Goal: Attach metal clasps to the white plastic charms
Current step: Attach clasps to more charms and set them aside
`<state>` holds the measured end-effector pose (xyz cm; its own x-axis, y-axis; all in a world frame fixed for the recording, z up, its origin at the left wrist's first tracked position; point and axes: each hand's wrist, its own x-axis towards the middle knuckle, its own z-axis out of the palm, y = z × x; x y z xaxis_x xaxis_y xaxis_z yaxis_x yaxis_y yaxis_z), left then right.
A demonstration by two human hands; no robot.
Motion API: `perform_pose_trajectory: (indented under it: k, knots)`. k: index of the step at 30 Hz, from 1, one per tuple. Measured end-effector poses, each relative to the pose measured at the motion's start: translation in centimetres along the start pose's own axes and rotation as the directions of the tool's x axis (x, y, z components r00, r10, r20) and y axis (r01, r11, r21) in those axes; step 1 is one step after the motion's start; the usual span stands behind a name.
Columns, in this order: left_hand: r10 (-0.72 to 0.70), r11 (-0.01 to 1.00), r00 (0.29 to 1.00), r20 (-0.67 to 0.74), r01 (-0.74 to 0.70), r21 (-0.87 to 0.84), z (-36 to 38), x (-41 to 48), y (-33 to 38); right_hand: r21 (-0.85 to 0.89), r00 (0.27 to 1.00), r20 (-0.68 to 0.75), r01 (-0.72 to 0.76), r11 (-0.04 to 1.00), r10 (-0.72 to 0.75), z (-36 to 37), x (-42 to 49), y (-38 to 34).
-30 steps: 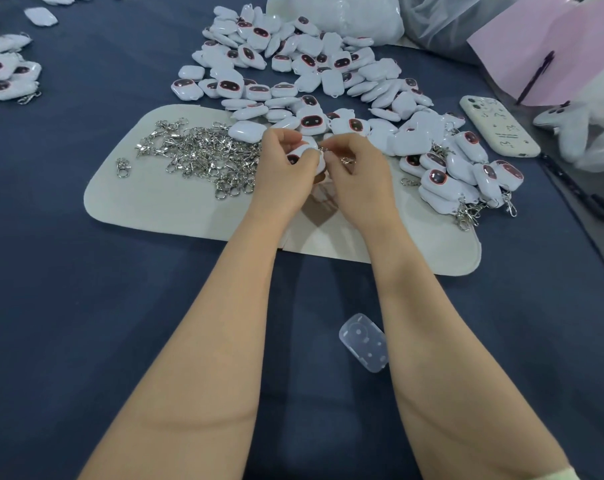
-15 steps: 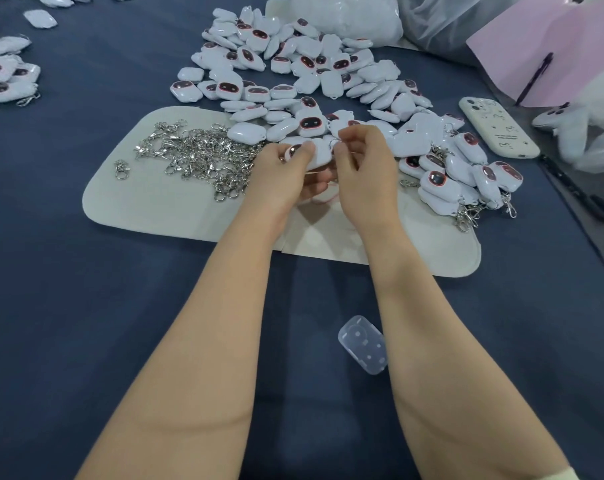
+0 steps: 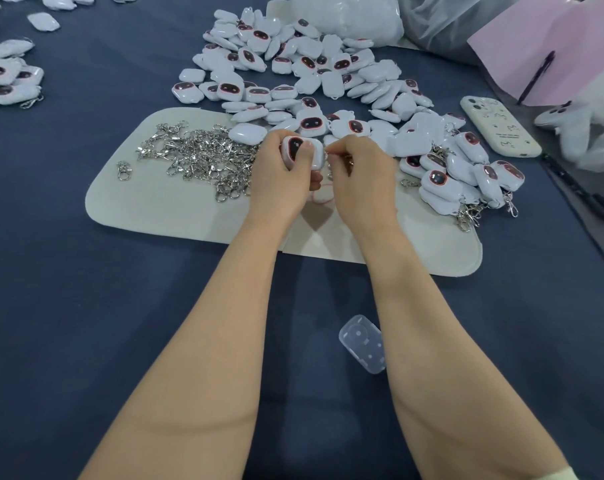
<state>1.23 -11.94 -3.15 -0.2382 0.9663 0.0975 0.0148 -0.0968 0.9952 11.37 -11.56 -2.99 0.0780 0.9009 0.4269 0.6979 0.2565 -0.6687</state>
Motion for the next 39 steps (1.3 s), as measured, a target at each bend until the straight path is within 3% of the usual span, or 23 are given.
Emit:
perform_pose_trajectory:
  k: [4, 6, 10, 14, 19, 23, 26, 30, 32, 34, 37, 39]
  knots:
    - [0.131, 0.970, 0.991, 0.001, -0.129, 0.208, -0.03, -0.13, 0.12, -0.012, 0.999, 0.040, -0.016, 1.000, 0.016, 0.25, 0.08, 0.08]
    - [0.141, 0.969, 0.990, 0.006, -0.139, 0.205, 0.06, -0.11, 0.13, 0.089, 0.995, 0.041, -0.097, 0.991, 0.094, 0.28, 0.07, -0.02]
    - [-0.031, 0.998, 0.999, -0.041, 0.029, -0.061, 0.28, 0.15, -0.06, 0.300, 0.963, 0.071, -0.269, 0.915, 0.260, 0.29, 0.24, -0.22]
    - [-0.210, 0.910, 0.978, -0.013, 0.191, -0.368, 0.58, 0.46, 0.08, 0.408, 0.950, 0.097, -0.311, 0.858, 0.298, 0.27, 0.33, -0.45]
    - [-0.317, 0.799, 0.945, 0.077, 0.309, -0.516, 0.57, 0.62, 0.20, 0.444, 0.954, 0.035, -0.281, 0.851, 0.297, 0.46, 0.33, -0.41]
    - [-0.337, 0.778, 0.936, 0.100, 0.337, -0.530, 0.43, 0.67, 0.09, 0.308, 0.976, -0.085, -0.164, 0.937, 0.199, 0.43, 0.26, -0.27]
    - [-0.277, 0.861, 0.960, 0.053, 0.272, -0.430, 0.51, 0.54, 0.13, 0.175, 0.990, -0.114, -0.065, 0.982, 0.086, 0.20, 0.09, -0.11]
    - [-0.072, 0.989, 0.997, -0.038, 0.066, -0.133, 0.03, 0.38, 0.24, 0.036, 0.997, -0.067, 0.027, 0.999, -0.024, 0.19, 0.06, -0.09]
    - [0.083, 0.992, 0.996, -0.037, -0.079, 0.098, -0.23, 0.23, 0.23, -0.006, 0.999, -0.022, 0.042, 0.999, -0.043, 0.20, 0.19, 0.01]
    - [0.231, 0.931, 0.973, 0.021, -0.227, 0.288, -0.33, -0.05, 0.20, -0.039, 0.999, 0.022, 0.045, 0.998, -0.044, 0.17, 0.24, 0.18]
    - [0.300, 0.883, 0.953, 0.054, -0.298, 0.363, -0.27, -0.25, 0.08, 0.015, 0.999, 0.050, -0.018, 1.000, 0.017, 0.21, 0.21, 0.32]
    - [0.218, 0.933, 0.976, 0.006, -0.210, 0.293, -0.19, -0.12, 0.10, 0.142, 0.991, 0.053, -0.129, 0.981, 0.123, 0.29, 0.12, 0.07]
